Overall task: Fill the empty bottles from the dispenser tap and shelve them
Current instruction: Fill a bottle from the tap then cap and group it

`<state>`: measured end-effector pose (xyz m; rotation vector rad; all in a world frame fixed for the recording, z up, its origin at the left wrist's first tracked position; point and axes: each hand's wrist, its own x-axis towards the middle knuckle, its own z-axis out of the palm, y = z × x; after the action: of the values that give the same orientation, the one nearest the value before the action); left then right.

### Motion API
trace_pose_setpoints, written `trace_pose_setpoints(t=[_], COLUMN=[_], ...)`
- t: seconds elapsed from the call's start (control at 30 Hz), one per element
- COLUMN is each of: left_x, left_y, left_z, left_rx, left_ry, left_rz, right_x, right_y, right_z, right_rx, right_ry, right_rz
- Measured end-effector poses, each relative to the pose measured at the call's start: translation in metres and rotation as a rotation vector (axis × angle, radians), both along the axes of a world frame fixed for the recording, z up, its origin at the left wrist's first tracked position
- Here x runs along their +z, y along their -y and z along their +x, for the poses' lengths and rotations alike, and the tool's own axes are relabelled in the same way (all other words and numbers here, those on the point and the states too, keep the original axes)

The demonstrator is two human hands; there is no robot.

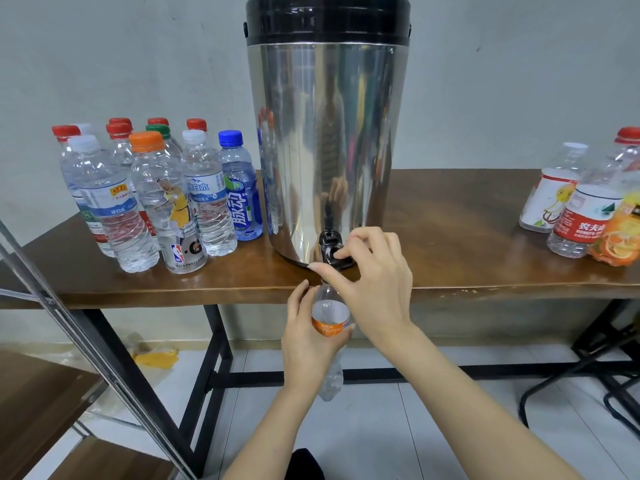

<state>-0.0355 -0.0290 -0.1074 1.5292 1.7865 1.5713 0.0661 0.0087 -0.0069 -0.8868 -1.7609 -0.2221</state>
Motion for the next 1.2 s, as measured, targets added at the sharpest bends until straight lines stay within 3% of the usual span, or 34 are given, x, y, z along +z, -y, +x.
trace_pose_setpoints(t=[0.13, 0.33, 1.2], left_x=[-0.001, 0.0, -0.002], left_y=[-0.001, -0.001, -0.012], left_z=[-0.001, -0.002, -0.011], left_rx=[-0.001, 0.008, 0.019], left_ry=[-0.017, -0.061, -0.148], left_rz=[-0.009, -0.034, 0.002], right_x=[0.0, 0.008, -0.021], right_y=[0.001, -0.028, -0.038], right_z=[0.002, 0.036, 0.017], right_rx=[0.043, 0.36, 0.334], right_ry=[-0.038, 0.035, -0.169], right_rz=[-0.055, -0.215, -0.096])
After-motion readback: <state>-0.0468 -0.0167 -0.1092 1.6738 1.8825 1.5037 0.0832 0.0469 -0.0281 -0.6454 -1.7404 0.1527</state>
